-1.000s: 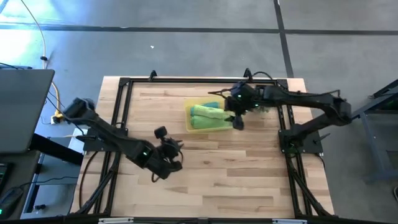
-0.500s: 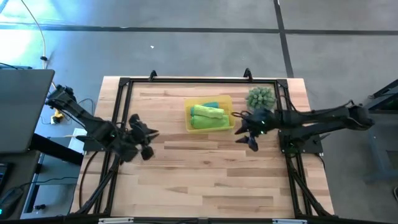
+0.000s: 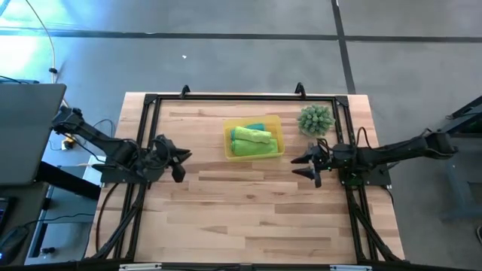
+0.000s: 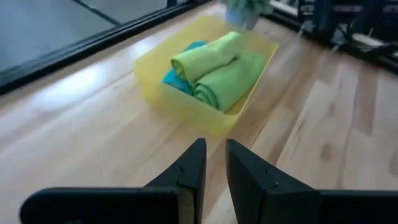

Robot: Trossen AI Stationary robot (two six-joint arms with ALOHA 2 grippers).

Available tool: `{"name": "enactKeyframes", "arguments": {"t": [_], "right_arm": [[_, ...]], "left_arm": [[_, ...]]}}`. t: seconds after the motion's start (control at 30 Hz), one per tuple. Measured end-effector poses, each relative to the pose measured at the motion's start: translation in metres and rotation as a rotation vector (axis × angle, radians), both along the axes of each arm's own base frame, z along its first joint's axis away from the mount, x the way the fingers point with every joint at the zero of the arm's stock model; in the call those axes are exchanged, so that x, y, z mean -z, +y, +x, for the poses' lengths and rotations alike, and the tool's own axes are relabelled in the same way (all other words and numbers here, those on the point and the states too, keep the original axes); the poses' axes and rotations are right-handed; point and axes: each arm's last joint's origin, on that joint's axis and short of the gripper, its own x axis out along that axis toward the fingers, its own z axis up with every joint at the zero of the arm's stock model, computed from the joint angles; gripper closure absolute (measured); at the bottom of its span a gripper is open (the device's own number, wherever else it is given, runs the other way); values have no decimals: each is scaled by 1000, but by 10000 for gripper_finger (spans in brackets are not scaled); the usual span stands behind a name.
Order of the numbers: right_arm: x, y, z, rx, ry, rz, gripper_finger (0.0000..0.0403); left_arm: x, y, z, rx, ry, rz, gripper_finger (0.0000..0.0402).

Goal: Roll microfiber towels into tight, uniform cylinder then place into a basket
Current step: Return to Home Position

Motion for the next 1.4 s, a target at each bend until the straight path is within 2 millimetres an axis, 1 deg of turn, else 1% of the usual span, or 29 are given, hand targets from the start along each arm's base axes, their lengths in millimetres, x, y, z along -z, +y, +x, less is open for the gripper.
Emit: {"name": "enactKeyframes", "arguments": {"t": [0.1, 0.17, 0.23, 0.3, 0.47, 0.57, 0.7, 0.8, 1.0, 1.2, 1.4], "right_arm": [[-3, 1, -2, 5, -19, -39, 204], [-5, 2, -2, -6, -48, -65, 204], [-7, 2, -2, -16, -66, -94, 204], [-7, 3, -3, -38, -72, -122, 204], [-9, 3, -2, -44, -94, -129, 204], [-9, 4, -3, -57, -96, -117, 204], [-10, 5, -3, -92, -99, -110, 204], [-9, 4, -3, -84, -97, -111, 204], [-9, 3, -3, -37, -93, -114, 204], [-8, 3, -3, -38, -86, -112, 204], [-6, 3, -3, -39, -57, -113, 204]], "left_arm": [[16, 4, -4, -7, 12, -39, 351], [21, 3, 0, -3, -56, -72, 351], [31, 5, -1, 2, -68, -70, 351], [34, 4, 5, 30, -160, -89, 351], [55, 3, 11, 157, -277, -81, 351], [68, 5, 9, 199, -337, -74, 351], [80, 11, 4, 189, -416, -72, 351], [87, 16, 0, 190, -432, -58, 351], [92, 24, 0, 171, -342, 13, 351], [94, 31, -1, 60, -338, 24, 351], [95, 30, -1, 90, -328, 8, 351]]}}
